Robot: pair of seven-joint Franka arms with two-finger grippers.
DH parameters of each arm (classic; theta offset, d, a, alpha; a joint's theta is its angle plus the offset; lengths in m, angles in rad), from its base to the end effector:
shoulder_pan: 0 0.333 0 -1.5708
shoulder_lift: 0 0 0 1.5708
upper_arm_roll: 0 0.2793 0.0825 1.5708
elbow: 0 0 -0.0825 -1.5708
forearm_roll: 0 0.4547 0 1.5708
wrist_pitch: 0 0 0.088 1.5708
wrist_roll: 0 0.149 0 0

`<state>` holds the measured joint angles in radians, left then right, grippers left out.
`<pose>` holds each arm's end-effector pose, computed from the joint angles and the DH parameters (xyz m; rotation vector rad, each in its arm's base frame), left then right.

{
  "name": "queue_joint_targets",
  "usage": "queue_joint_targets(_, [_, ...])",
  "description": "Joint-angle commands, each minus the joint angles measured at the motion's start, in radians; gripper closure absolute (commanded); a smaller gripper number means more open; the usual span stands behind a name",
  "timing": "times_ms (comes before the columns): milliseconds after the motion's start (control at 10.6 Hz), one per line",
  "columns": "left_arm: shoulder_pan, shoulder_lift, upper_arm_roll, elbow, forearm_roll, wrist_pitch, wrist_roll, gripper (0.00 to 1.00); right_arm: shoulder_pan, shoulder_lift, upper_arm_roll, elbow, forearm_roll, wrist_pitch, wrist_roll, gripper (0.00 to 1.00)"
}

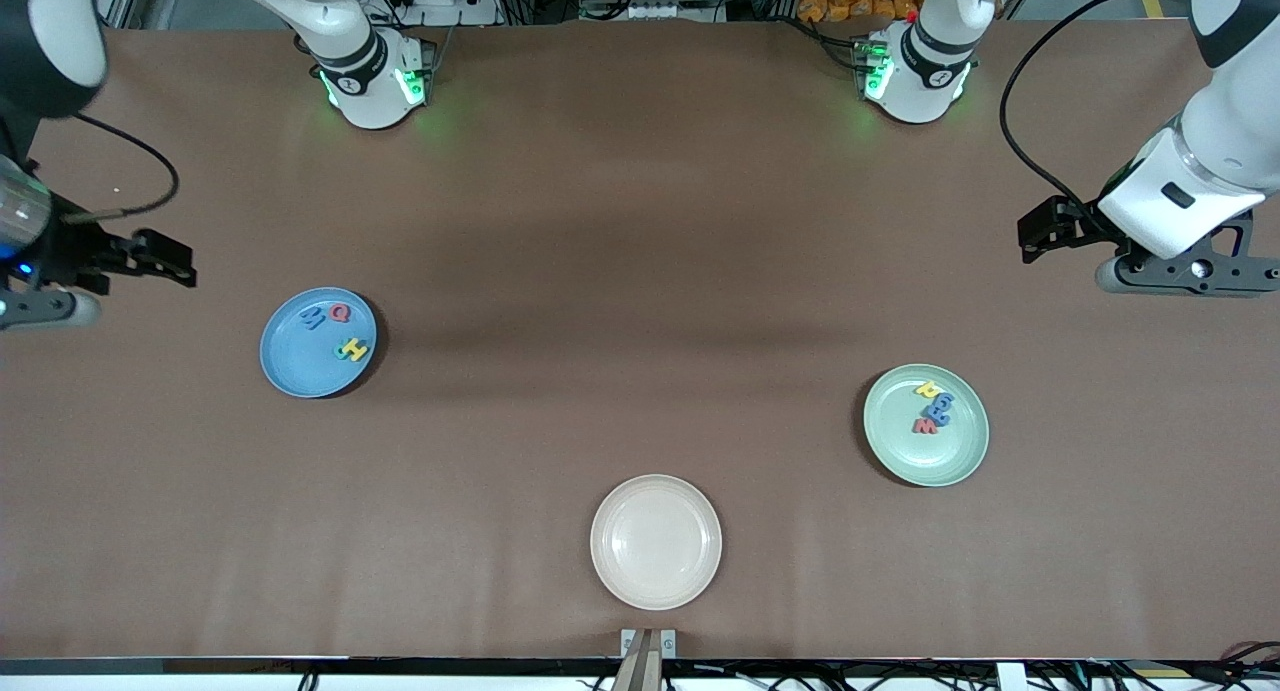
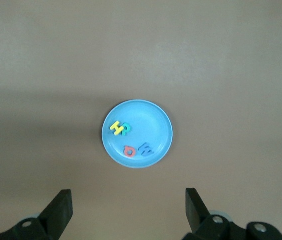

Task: Sort uppercase to blue plate, lowercase to green plate

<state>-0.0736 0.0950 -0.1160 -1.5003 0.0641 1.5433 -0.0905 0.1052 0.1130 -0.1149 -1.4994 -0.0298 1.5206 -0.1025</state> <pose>0.6359 -0.1097 0.5218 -3.0773 0.1521 0.0670 0.6450 -0.0081 0.5089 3.0973 0.1438 -0.1448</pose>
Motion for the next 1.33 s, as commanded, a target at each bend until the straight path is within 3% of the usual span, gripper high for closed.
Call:
queue_joint_targets(0, [0.008,-0.011,0.001,0.003,0.014,-0.015,-0.003,0.00,-0.013,-0.012,0.021,0.028,-0.004,-0.049,0.055,0.00])
queue_joint_targets(284, [0.006,-0.075,-0.008,-0.024,0.007,-0.029,-0.003,0.00,0.004,-0.032,0.041,0.028,0.001,-0.066,0.176,0.00])
queue_joint_targets(1232, [0.028,-0.073,0.002,-0.037,-0.003,-0.029,0.031,0.00,-0.004,-0.010,0.037,0.081,0.014,-0.059,0.161,0.00])
